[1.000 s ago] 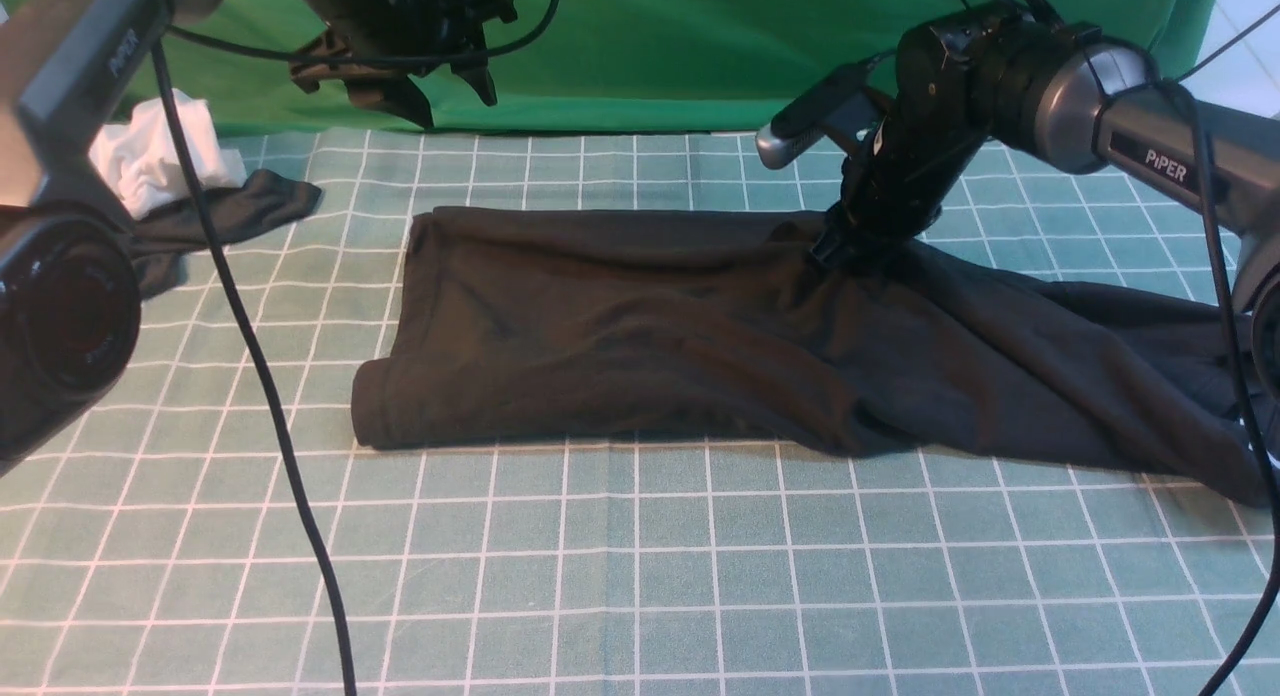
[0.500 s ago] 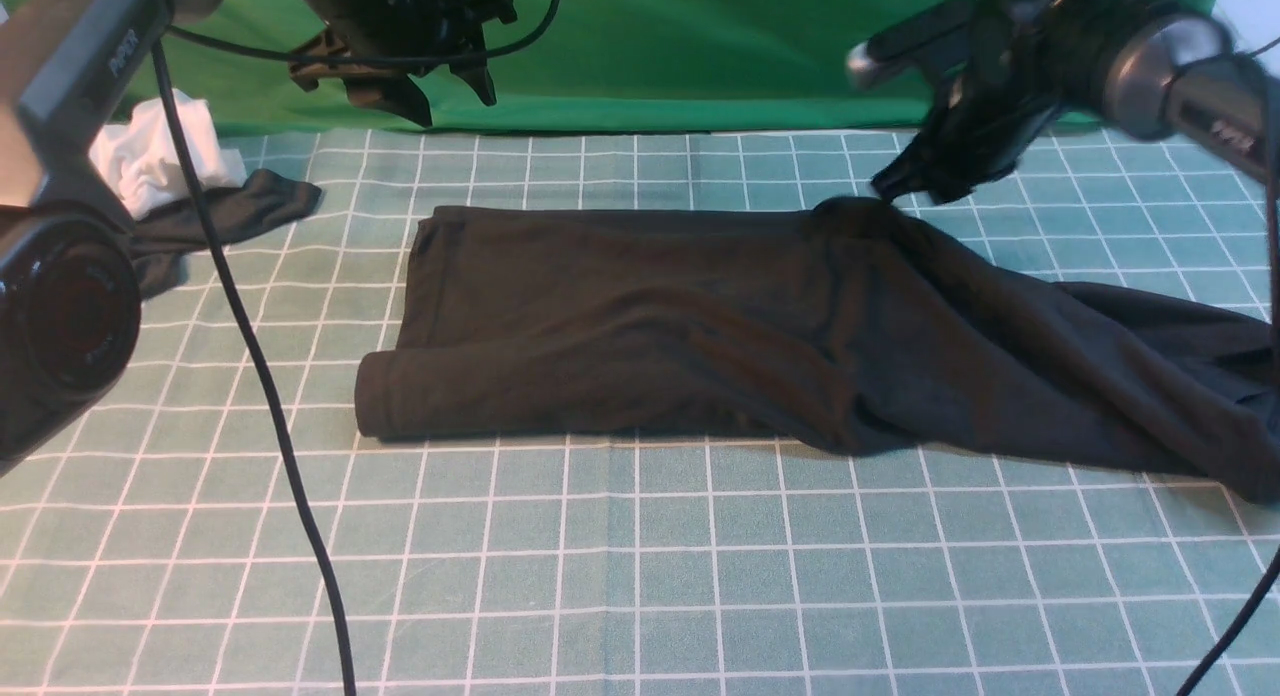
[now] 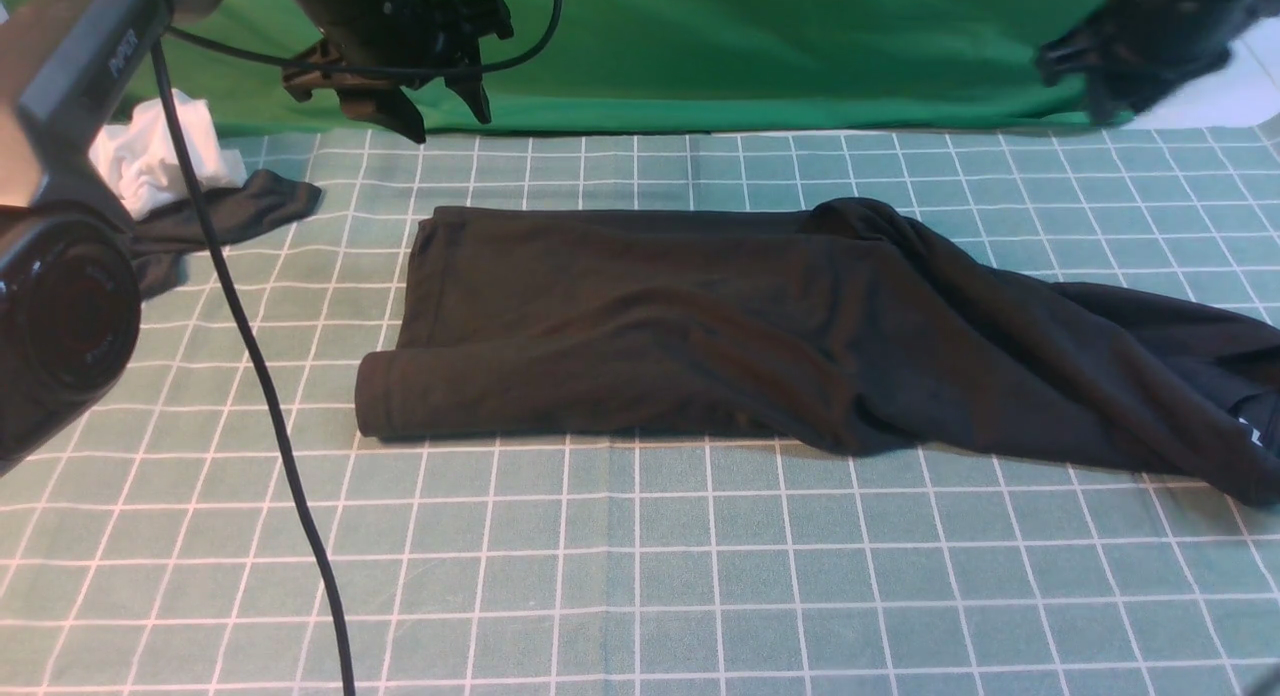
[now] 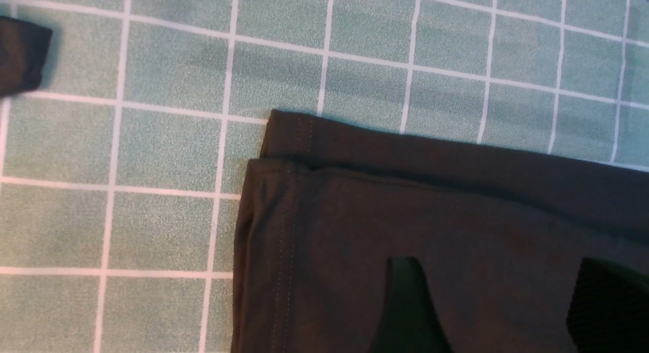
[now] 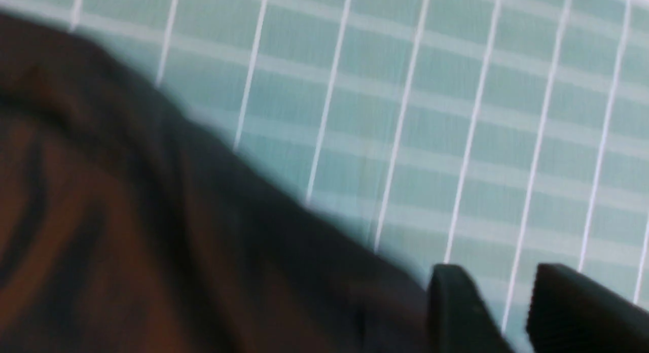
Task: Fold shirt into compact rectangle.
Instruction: 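Pull the folded dark garment lengthwise by its ends to straighten it flat on the table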
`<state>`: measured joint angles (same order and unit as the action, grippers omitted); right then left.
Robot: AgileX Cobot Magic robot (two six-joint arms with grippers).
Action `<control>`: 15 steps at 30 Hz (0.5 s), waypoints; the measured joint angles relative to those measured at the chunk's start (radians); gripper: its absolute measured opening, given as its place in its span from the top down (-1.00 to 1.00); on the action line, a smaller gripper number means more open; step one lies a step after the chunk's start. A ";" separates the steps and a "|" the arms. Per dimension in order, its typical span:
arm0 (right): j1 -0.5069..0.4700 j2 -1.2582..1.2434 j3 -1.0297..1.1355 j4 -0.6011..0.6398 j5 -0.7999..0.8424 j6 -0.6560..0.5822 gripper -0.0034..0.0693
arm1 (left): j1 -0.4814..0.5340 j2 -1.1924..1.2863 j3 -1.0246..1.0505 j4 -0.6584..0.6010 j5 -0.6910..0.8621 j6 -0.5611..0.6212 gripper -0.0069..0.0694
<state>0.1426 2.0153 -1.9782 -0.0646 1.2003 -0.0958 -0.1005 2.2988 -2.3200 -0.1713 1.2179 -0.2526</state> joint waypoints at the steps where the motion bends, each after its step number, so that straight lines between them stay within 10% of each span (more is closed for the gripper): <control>1: -0.004 -0.095 0.150 0.008 0.002 0.012 0.61 | 0.000 0.000 0.000 0.000 0.000 0.002 -0.21; 6: -0.006 -0.354 0.598 0.015 -0.064 0.034 0.77 | 0.000 0.000 0.000 -0.001 0.001 0.002 -0.21; 15: -0.105 -0.413 0.976 -0.015 -0.252 0.066 -0.16 | 0.000 0.000 0.000 -0.013 0.002 0.002 -0.21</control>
<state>0.0372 1.6025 -1.0024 -0.0795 0.9488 -0.0298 -0.1005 2.2988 -2.3200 -0.1841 1.2199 -0.2502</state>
